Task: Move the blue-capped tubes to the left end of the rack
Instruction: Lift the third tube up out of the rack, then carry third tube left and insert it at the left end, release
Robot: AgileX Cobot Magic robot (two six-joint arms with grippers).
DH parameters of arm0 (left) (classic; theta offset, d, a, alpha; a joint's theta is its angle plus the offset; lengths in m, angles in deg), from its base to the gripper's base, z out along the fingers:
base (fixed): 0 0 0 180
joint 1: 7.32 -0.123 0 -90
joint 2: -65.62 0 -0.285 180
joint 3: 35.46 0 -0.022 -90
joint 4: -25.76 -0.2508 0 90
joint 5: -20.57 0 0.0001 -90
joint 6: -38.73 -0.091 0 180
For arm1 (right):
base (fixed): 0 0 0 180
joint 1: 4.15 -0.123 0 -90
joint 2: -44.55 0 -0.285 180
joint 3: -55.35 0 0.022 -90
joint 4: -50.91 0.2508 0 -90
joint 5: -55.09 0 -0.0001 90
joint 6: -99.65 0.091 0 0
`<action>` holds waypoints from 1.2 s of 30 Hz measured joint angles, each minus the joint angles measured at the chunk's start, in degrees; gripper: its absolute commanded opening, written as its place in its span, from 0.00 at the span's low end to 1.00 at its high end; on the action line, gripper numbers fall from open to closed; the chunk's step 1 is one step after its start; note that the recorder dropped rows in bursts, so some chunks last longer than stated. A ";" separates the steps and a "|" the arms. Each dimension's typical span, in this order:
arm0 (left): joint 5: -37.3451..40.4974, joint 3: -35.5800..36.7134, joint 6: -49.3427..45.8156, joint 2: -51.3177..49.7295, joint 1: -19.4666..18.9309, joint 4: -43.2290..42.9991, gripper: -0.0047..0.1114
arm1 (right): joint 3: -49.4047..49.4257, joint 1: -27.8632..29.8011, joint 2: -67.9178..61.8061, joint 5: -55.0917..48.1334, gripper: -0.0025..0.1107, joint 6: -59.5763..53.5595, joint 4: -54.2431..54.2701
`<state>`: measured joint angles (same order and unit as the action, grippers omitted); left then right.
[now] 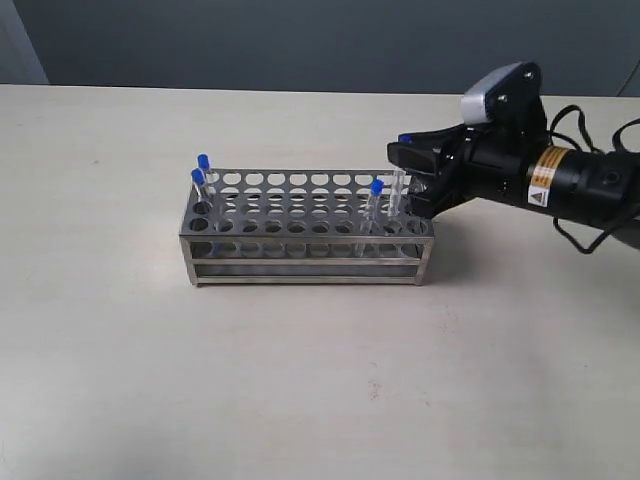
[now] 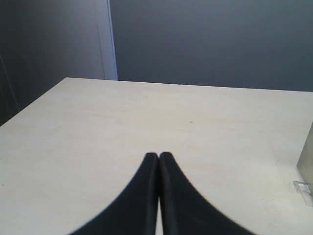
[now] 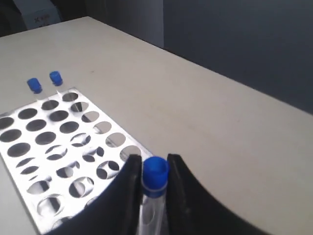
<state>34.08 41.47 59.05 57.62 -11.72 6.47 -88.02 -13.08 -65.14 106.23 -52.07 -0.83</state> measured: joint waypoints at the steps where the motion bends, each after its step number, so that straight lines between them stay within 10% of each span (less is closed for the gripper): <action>1: 0.00 0.00 0.00 0.00 0.00 0.00 0.04 | 0.00 0.00 1.28 -0.52 0.01 0.45 -0.46; 36: 0.00 0.00 0.00 0.00 0.00 0.00 0.04 | -30.94 -23.78 -14.77 -2.53 0.01 20.26 -11.12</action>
<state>34.08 41.47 59.05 57.62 -11.72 6.47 -118.96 -36.86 -79.91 103.70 -31.80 -11.95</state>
